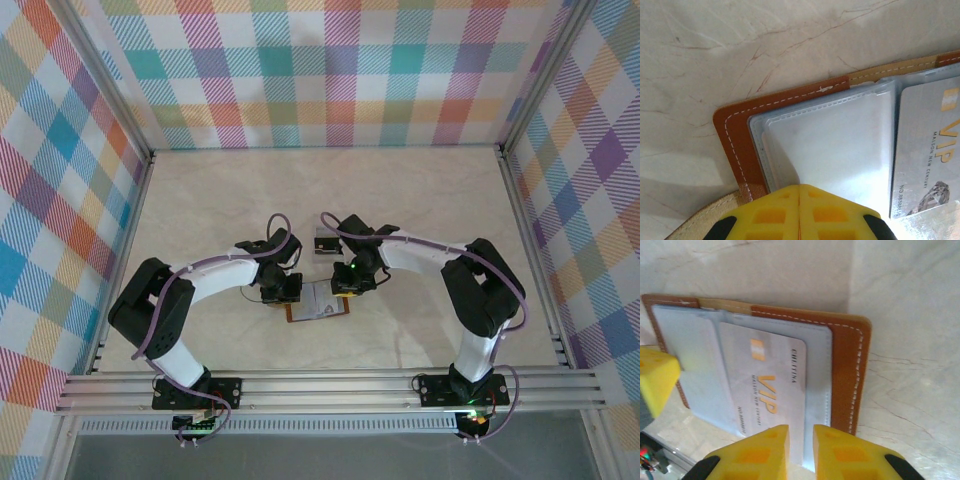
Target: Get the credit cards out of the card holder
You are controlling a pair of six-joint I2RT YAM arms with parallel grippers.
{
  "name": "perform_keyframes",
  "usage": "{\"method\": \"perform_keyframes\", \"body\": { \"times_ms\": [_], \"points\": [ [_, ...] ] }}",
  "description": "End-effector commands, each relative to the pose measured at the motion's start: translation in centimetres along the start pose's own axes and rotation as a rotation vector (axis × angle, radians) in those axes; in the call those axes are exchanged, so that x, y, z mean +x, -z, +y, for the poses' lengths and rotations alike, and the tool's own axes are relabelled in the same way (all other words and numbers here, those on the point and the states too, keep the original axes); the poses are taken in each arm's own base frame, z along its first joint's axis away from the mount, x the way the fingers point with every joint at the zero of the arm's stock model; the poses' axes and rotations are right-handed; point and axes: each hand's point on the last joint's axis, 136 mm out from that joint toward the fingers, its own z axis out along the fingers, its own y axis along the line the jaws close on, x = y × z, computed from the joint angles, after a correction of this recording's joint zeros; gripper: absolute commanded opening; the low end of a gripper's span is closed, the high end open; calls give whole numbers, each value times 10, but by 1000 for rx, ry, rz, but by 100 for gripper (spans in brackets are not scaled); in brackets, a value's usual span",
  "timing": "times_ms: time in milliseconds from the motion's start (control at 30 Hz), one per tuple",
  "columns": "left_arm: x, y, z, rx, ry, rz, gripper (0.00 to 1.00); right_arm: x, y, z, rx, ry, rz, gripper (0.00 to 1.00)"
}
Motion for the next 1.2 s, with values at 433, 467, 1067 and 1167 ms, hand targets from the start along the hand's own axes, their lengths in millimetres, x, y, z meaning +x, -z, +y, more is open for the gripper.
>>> {"method": "perform_keyframes", "body": {
  "times_ms": [433, 467, 1067, 1167],
  "points": [
    [8, 6, -58, 101, -46, 45, 6, 1, -6, 6, -65, -38, 8, 29],
    [8, 4, -59, 99, -46, 48, 6, 1, -6, 6, -65, -37, 8, 30],
    [13, -23, -40, -18, -44, 84, 4, -1, 7, -19, -98, -106, -50, 37],
    [14, -23, -38, -24, -44, 84, 4, -1, 2, -10, -173, -104, -27, 35]
  ]
}}
